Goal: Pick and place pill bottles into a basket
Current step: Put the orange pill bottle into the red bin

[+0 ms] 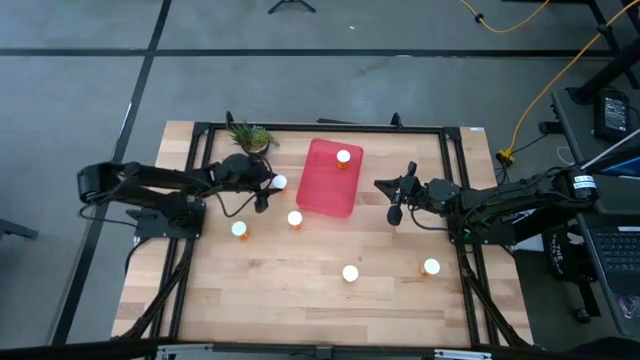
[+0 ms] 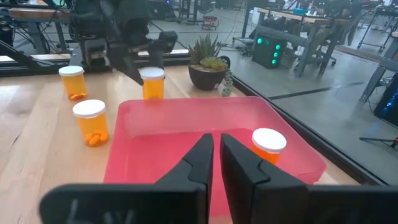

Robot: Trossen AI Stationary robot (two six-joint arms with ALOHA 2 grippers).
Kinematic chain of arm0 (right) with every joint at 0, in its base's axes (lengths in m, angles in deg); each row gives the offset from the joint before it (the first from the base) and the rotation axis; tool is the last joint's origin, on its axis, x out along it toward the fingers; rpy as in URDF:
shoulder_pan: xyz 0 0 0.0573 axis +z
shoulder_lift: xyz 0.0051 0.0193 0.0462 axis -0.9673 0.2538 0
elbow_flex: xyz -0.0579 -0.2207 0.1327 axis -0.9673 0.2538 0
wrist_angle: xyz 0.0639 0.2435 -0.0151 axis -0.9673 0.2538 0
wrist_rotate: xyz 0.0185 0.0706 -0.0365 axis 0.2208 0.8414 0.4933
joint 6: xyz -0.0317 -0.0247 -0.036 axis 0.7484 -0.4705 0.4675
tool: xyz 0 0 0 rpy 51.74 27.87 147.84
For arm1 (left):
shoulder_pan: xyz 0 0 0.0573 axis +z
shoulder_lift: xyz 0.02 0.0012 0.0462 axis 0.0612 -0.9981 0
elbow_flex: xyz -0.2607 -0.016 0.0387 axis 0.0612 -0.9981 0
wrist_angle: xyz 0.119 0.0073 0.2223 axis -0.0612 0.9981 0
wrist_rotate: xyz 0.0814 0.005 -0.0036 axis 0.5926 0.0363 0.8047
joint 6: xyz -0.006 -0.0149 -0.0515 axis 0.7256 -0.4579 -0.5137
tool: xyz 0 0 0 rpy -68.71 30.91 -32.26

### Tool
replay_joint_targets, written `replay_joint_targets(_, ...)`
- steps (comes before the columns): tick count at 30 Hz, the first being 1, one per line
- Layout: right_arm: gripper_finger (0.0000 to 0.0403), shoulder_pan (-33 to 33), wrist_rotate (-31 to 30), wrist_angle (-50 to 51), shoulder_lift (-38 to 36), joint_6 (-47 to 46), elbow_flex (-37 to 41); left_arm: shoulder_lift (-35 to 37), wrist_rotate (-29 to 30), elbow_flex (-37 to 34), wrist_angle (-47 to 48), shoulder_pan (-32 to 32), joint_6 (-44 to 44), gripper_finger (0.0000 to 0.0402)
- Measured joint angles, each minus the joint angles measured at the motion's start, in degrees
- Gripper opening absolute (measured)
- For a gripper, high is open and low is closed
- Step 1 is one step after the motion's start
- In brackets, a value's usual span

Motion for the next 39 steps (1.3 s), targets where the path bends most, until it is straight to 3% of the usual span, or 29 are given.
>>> replay_joint_targets(8,0.0035,0.0,0.0,1.1,0.0,0.0,0.0,11.7,-0.4,0.0,6.3,0.0,-0.5,0.0205)
replay_joint_targets(15,0.0035,0.0,0.0,1.1,0.0,0.0,0.0,17.8,-5.2,0.0,9.4,-0.1,-4.7,0.0205)
replay_joint_targets(21,0.0035,0.0,0.0,0.9,0.0,-0.2,0.0,18.9,-5.6,0.4,10.3,-0.1,-5.1,0.0205)
replay_joint_targets(31,0.0035,0.0,0.0,0.8,0.0,-0.2,0.0,18.8,-5.3,10.7,24.6,-0.4,-4.1,0.0205)
replay_joint_targets(39,0.0035,0.0,0.0,0.8,0.0,-0.2,0.0,18.8,-5.2,17.0,32.0,-5.8,-2.3,0.0205)
